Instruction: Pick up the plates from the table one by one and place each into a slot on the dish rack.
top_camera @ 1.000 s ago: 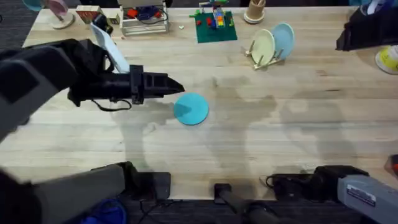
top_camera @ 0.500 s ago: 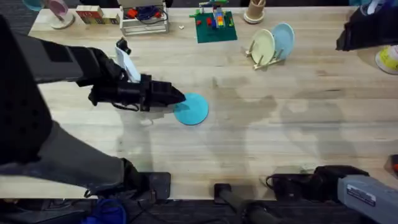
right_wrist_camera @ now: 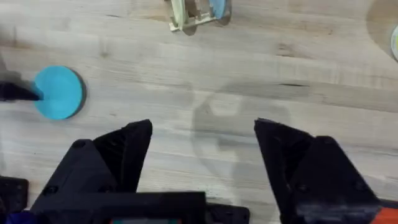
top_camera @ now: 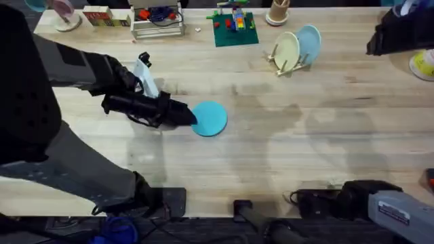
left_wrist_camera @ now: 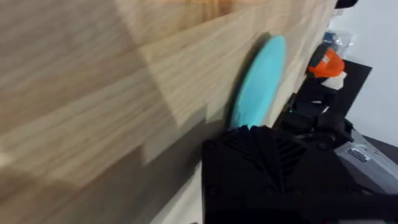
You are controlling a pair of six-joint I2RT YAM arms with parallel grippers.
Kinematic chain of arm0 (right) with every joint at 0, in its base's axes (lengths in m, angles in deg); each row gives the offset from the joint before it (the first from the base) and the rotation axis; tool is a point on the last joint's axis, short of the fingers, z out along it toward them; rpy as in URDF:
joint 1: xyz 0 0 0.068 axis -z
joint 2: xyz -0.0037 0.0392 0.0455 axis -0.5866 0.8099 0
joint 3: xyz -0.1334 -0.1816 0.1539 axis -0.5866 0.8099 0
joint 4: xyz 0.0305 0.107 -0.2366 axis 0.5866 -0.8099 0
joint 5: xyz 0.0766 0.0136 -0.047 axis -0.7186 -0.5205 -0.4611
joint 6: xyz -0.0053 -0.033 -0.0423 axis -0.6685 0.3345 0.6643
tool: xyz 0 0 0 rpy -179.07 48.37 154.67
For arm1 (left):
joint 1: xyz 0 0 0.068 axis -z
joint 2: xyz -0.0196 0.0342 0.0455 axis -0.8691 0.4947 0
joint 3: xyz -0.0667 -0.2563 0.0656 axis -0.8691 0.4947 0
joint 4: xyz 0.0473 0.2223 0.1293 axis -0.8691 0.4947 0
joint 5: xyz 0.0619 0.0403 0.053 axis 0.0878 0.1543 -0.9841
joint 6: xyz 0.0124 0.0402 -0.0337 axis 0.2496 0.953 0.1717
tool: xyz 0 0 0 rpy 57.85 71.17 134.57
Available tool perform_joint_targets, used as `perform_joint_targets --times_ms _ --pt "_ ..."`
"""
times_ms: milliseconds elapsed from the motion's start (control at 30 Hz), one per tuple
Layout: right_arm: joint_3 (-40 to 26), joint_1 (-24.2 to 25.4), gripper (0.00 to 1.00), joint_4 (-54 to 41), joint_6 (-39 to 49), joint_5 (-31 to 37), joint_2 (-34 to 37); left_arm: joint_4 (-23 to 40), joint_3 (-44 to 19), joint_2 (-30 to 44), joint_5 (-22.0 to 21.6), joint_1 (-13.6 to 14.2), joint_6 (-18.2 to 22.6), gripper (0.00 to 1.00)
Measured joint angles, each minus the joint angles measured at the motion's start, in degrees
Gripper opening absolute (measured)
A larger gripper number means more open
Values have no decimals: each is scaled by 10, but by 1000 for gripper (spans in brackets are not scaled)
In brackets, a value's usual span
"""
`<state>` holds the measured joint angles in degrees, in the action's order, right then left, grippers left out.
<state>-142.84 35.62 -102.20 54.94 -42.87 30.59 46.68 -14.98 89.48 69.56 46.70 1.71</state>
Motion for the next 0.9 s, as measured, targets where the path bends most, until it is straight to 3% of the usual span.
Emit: perform_joint_targets --times_ms 233,900 --pt "0 0 992 0 0 0 0 -37 4 -1 -6 0 -43 43" --pt "0 0 991 1 0 -3 0 -38 4 -1 -5 0 -46 43"
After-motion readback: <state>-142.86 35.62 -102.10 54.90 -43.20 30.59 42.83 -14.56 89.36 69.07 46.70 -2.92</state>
